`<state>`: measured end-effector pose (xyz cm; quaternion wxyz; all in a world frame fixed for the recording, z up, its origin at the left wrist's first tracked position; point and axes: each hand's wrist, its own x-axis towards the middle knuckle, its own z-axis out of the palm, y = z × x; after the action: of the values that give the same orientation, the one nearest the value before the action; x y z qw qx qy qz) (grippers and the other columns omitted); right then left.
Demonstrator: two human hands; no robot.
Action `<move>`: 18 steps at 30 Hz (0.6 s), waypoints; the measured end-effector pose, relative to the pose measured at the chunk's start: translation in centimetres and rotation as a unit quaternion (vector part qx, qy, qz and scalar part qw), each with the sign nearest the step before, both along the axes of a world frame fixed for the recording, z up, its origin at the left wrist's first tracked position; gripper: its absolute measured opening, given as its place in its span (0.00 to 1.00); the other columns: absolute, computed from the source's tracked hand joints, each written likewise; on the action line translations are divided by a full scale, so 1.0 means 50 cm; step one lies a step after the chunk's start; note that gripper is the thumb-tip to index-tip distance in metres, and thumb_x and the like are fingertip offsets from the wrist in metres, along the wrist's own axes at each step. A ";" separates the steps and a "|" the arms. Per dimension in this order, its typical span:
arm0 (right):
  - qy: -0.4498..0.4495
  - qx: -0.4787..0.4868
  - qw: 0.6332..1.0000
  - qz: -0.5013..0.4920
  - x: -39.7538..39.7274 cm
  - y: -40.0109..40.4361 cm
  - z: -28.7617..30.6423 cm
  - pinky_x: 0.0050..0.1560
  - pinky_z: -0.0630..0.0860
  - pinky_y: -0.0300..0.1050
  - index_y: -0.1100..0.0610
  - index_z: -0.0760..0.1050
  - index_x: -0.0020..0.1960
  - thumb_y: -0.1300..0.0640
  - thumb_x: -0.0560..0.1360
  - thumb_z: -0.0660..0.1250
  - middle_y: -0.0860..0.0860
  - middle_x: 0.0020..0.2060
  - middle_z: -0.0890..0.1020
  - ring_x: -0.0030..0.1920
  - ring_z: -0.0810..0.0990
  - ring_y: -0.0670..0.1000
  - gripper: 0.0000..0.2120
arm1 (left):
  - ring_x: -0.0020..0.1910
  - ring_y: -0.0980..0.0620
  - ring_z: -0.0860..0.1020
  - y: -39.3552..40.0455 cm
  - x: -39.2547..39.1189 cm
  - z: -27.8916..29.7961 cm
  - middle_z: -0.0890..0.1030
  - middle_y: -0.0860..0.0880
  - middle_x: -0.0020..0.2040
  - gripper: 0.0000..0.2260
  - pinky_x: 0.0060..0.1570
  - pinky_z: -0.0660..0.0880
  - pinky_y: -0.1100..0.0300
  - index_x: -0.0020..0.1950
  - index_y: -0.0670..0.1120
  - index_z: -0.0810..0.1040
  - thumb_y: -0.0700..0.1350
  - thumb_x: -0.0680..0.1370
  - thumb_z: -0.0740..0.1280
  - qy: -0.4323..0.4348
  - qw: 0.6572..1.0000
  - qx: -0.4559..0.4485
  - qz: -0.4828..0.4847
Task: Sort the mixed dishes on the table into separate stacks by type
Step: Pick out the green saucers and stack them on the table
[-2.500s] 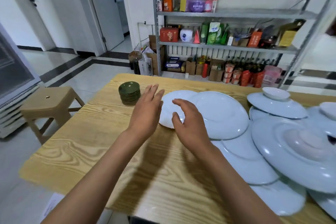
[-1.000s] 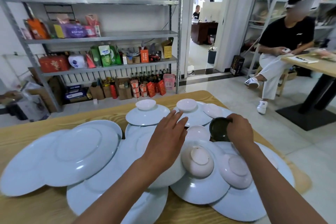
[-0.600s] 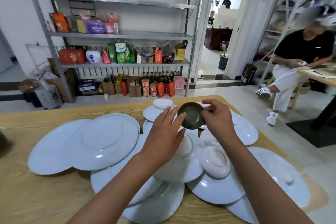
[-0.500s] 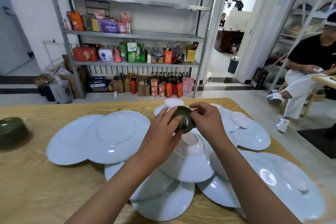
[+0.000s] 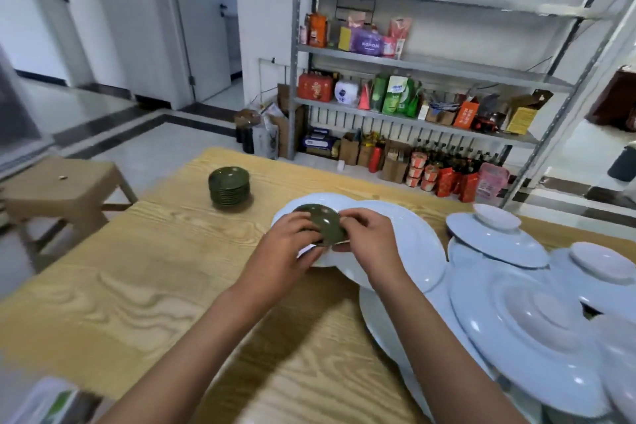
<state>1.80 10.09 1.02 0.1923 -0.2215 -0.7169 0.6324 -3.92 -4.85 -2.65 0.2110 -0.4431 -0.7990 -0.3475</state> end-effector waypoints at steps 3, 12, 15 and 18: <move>-0.019 0.021 0.999 0.025 -0.032 -0.051 -0.021 0.40 0.83 0.50 0.57 0.80 0.45 0.63 0.78 0.61 0.56 0.40 0.84 0.36 0.82 0.51 0.10 | 0.55 0.50 0.76 -0.054 -0.040 -0.015 0.83 0.49 0.46 0.07 0.58 0.72 0.54 0.46 0.42 0.84 0.43 0.71 0.75 0.008 0.998 0.015 0.064; -0.084 0.342 0.904 0.240 -0.085 -0.171 -0.141 0.50 0.74 0.48 0.54 0.78 0.49 0.60 0.75 0.60 0.50 0.46 0.81 0.49 0.78 0.51 0.09 | 0.63 0.45 0.74 -0.159 -0.183 -0.027 0.83 0.47 0.51 0.08 0.64 0.61 0.62 0.49 0.42 0.84 0.43 0.73 0.74 -0.058 0.979 0.018 0.194; -0.076 0.443 0.848 0.281 -0.101 -0.195 -0.177 0.48 0.73 0.52 0.57 0.74 0.43 0.62 0.72 0.58 0.55 0.45 0.78 0.48 0.75 0.58 0.06 | 0.66 0.45 0.72 -0.168 -0.220 -0.032 0.83 0.46 0.53 0.09 0.67 0.62 0.58 0.51 0.42 0.84 0.42 0.73 0.73 -0.080 0.975 0.022 0.204; -0.066 0.498 0.817 0.284 -0.120 -0.204 -0.194 0.65 0.68 0.49 0.59 0.76 0.61 0.58 0.76 0.57 0.58 0.64 0.76 0.63 0.73 0.59 0.16 | 0.67 0.45 0.71 -0.169 -0.248 -0.032 0.83 0.46 0.54 0.10 0.68 0.64 0.53 0.53 0.42 0.83 0.43 0.74 0.72 -0.082 0.974 0.006 0.209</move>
<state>-4.19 -0.09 -8.67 0.0402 0.0765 -0.9761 0.1994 -16.31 -13.31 -4.24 0.2153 -0.2350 -0.8865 -0.3354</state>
